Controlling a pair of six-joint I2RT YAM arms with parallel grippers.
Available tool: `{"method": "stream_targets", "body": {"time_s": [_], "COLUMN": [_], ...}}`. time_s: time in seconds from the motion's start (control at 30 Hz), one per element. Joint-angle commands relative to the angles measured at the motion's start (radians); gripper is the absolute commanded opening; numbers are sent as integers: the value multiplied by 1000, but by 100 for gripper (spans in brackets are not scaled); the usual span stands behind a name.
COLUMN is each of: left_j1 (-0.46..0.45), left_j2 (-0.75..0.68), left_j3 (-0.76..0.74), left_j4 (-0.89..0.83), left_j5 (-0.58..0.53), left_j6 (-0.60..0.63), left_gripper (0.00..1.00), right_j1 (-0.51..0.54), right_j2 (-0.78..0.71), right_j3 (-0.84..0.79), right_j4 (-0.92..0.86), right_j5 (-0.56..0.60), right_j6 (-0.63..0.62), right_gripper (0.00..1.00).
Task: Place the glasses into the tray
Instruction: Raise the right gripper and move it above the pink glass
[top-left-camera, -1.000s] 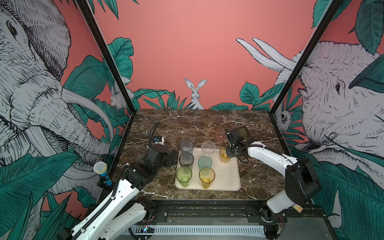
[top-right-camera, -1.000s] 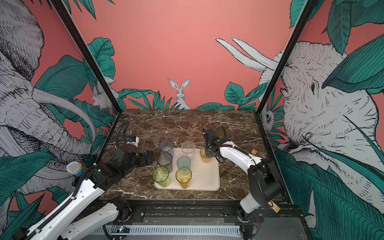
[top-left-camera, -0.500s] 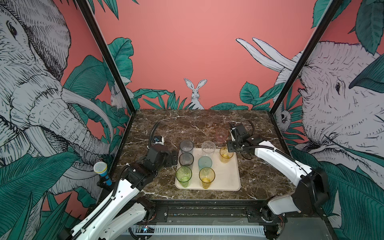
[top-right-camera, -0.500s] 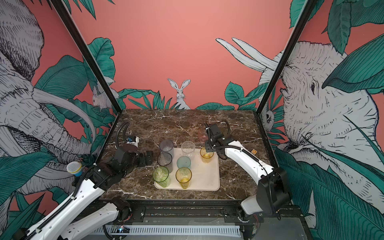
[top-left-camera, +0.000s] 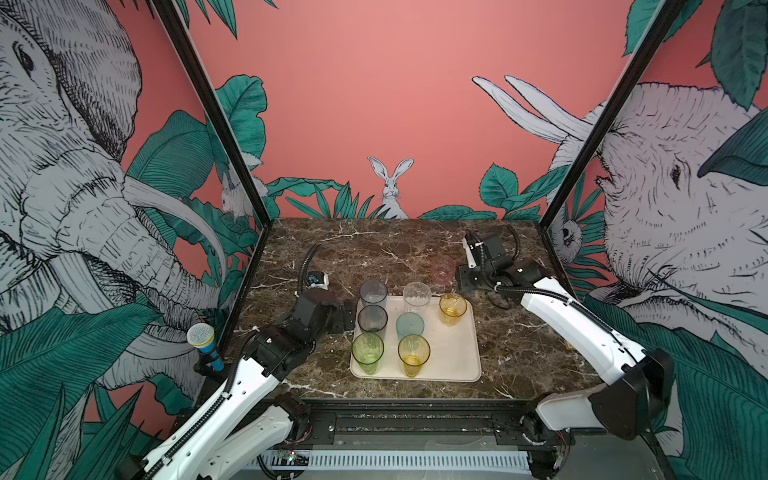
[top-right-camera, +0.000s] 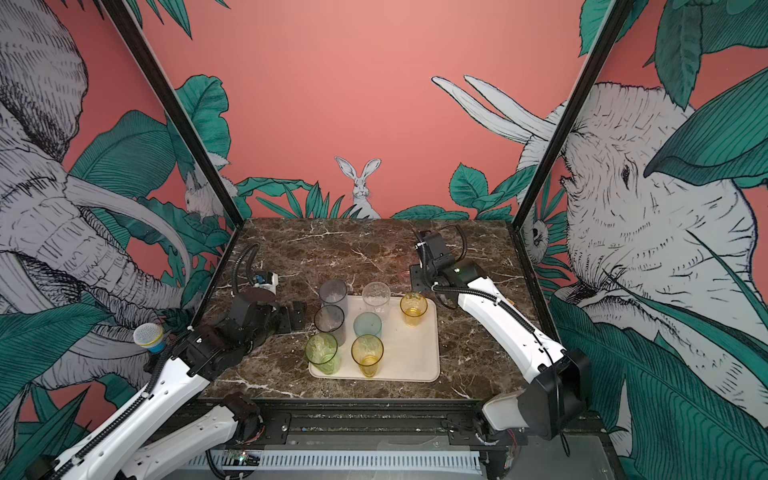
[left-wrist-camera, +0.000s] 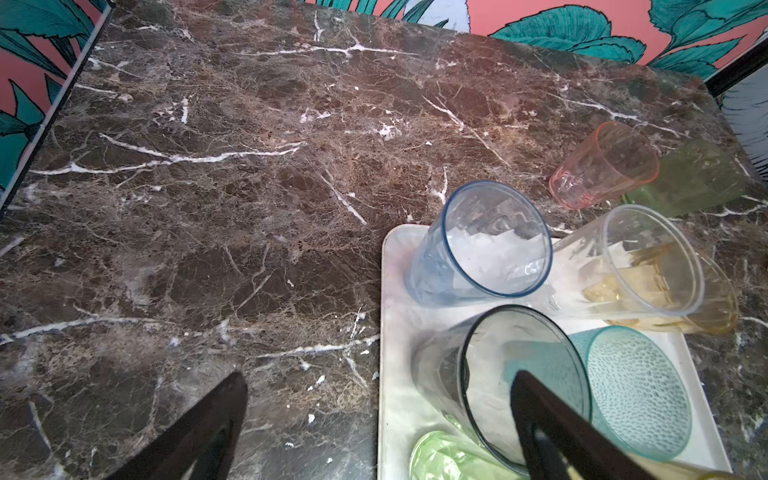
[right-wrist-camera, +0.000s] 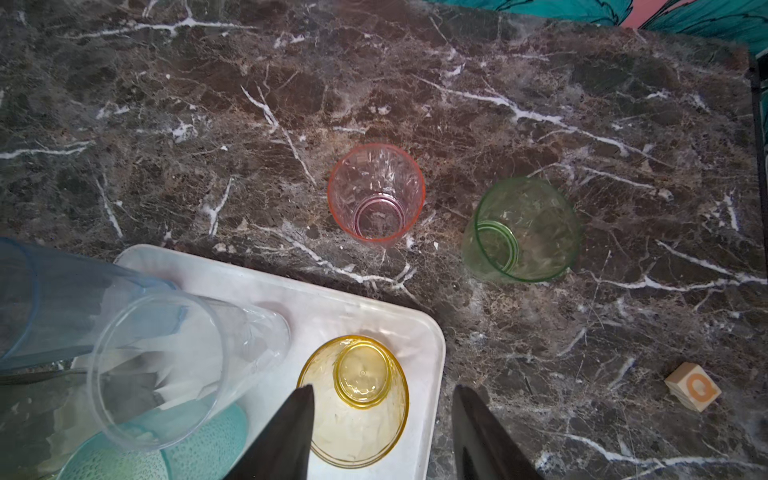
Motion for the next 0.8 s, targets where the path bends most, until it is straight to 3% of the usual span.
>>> {"method": "stream_targets", "body": {"time_s": [0.0,0.77], "left_j1": [7,8], "left_j2": [-4,-11], "left_j3": [-15,-14], "left_j4": [8,-10], "left_j5": [-18,-38], "left_j6": [-14,-7], "left_gripper": [99,99], "right_j1": [-6,-149], "right_j2": [40,373], "right_j3": [60,318], "right_j4": [-2,15], "right_j5": [34,-60], "right_j6": [-22,-41], "right_gripper": [56,57]}}
